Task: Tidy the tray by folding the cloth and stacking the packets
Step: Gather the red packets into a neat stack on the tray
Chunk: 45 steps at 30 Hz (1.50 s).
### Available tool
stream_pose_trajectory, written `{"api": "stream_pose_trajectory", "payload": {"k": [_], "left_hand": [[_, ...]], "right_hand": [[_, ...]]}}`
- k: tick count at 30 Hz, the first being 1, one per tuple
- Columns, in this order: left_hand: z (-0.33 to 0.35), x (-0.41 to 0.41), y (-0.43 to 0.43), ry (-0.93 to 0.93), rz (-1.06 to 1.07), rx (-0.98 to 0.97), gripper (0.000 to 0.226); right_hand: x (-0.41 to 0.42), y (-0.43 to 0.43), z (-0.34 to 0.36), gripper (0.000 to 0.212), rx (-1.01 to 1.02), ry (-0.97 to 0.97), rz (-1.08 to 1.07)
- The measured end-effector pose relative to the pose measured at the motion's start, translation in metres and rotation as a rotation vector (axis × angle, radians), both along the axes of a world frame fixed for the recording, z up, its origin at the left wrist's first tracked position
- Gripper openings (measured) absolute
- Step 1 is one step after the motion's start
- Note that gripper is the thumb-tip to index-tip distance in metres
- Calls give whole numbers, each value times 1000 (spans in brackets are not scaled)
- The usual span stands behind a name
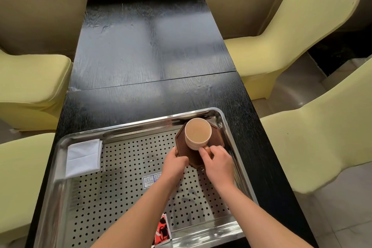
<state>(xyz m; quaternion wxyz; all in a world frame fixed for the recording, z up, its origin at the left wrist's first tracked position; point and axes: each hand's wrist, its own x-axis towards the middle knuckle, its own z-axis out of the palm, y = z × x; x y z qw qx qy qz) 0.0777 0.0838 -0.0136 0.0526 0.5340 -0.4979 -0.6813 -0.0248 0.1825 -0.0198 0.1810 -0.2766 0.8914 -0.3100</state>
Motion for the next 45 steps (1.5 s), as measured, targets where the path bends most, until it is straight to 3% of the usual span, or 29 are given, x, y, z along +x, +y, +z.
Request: {"api": "stream_pose_trajectory", "payload": {"k": [21, 28, 32, 36, 39, 43, 45], "left_hand": [[-3, 1, 0, 65, 61, 63, 39], [-8, 2, -2, 62, 58, 57, 41], [-10, 6, -3, 46, 71, 70, 35], [-12, 7, -1, 19, 27, 68, 54], [-7, 7, 0, 11, 26, 69, 33], [-7, 6, -1, 22, 39, 71, 58], [-8, 7, -1, 26, 30, 79, 34]], "right_hand": [[2, 1, 0, 46, -14, 15, -119], [-1, 15, 2, 36, -84, 0, -85], [-4, 33, -3, 28, -128, -121, -235], [-1, 35, -14, 43, 72, -347, -248], [3, 31, -16, 48, 72, -391, -221], [2, 27, -14, 50, 81, -387, -248], [1, 27, -14, 49, 81, -384, -248]]}}
